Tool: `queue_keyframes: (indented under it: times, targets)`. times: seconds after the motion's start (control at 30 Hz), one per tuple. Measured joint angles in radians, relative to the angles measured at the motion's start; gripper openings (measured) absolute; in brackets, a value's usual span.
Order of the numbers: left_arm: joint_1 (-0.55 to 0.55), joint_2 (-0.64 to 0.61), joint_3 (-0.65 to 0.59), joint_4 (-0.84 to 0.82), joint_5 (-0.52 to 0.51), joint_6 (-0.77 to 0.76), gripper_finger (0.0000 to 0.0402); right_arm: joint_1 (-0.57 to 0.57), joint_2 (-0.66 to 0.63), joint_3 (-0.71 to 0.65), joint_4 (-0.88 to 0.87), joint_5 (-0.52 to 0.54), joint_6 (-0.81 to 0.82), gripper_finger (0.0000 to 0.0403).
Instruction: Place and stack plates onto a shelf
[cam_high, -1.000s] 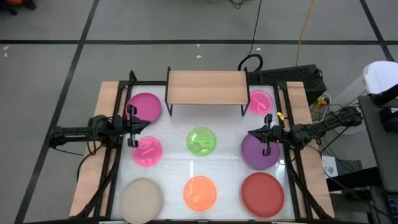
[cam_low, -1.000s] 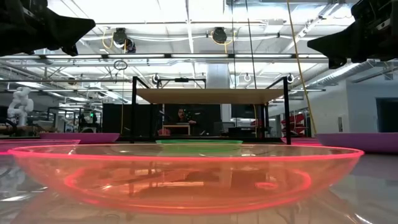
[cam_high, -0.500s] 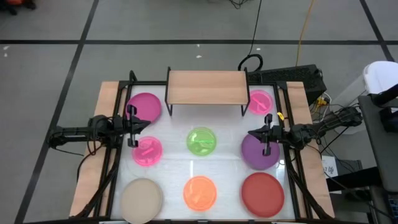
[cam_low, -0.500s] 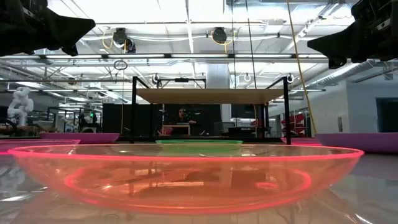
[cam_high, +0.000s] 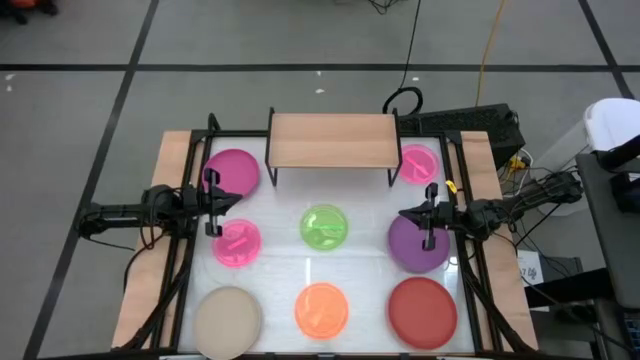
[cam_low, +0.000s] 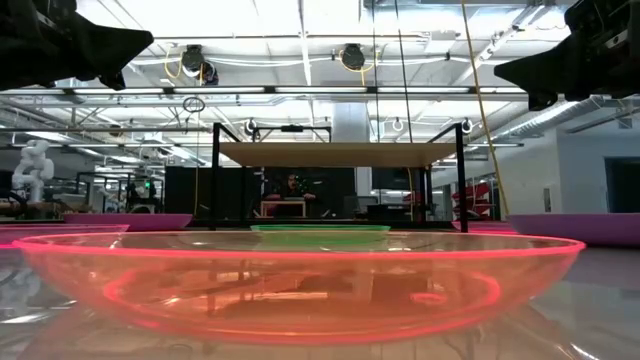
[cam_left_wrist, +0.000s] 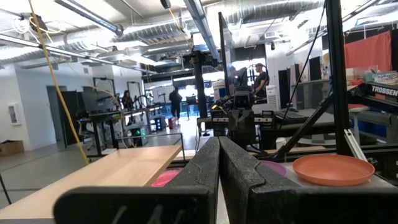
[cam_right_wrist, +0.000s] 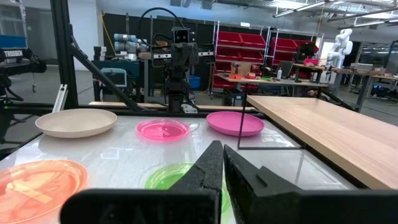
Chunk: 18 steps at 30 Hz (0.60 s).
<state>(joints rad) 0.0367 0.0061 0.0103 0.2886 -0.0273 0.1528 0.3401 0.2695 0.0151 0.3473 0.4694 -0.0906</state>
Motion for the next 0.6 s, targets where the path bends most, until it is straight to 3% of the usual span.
queue_keyframes:
  times: [0.6]
  targets:
    - [0.000, 0.000, 0.000, 0.000, 0.000, 0.000, 0.0015, 0.000, 0.000, 0.000, 0.043, 0.003, -0.058, 0.0000]
